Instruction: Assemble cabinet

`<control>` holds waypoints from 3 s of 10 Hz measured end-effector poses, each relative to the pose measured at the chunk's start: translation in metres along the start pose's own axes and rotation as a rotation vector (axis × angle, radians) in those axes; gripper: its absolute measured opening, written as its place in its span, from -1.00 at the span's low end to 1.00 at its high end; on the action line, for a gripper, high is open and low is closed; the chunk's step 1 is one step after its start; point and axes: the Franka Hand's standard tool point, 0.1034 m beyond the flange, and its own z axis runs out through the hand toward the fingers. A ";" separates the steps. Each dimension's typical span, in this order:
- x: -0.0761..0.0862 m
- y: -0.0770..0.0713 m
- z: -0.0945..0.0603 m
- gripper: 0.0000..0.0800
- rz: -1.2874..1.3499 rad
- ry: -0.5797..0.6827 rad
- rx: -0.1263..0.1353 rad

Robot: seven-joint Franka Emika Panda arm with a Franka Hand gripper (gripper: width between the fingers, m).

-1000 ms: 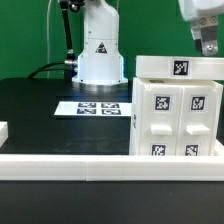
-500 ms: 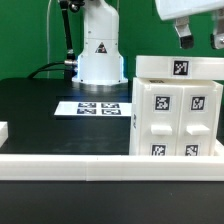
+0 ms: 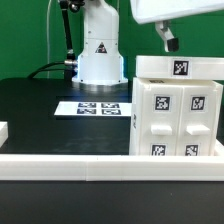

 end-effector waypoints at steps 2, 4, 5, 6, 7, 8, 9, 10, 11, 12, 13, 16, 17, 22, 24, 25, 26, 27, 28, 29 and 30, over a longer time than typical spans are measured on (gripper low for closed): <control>0.003 -0.001 0.000 0.99 -0.323 -0.009 -0.028; 0.005 0.003 0.000 0.99 -0.618 -0.050 -0.037; 0.004 0.003 0.000 0.99 -0.674 -0.052 -0.038; 0.006 0.006 0.000 0.99 -0.809 -0.052 -0.047; 0.007 0.007 0.000 0.99 -0.914 -0.055 -0.046; 0.008 0.007 -0.001 0.99 -0.969 -0.056 -0.047; 0.012 0.010 0.000 0.99 -1.186 -0.050 -0.073; 0.012 0.011 0.000 0.99 -1.325 -0.053 -0.089; 0.012 0.011 0.001 0.99 -1.416 -0.057 -0.101; 0.012 0.011 0.001 0.99 -1.474 -0.061 -0.107; 0.013 0.012 0.001 0.99 -1.585 -0.069 -0.112; 0.016 0.020 0.003 0.99 -1.848 -0.104 -0.137; 0.016 0.023 0.005 0.99 -1.907 -0.121 -0.144; 0.012 0.033 0.018 0.99 -1.894 -0.148 -0.141; 0.013 0.034 0.019 0.99 -1.888 -0.150 -0.141; 0.013 0.035 0.020 0.99 -1.876 -0.149 -0.142; 0.013 0.035 0.020 0.56 -1.836 -0.146 -0.144; 0.014 0.035 0.020 0.40 -1.809 -0.143 -0.145; 0.013 0.035 0.020 0.40 -1.733 -0.136 -0.148; 0.013 0.035 0.020 0.40 -1.616 -0.124 -0.153; 0.013 0.035 0.020 0.40 -1.512 -0.115 -0.156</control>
Offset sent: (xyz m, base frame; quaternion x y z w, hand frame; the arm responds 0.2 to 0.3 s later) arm 0.0029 0.0095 0.0008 0.0128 -0.0677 -0.3876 0.9193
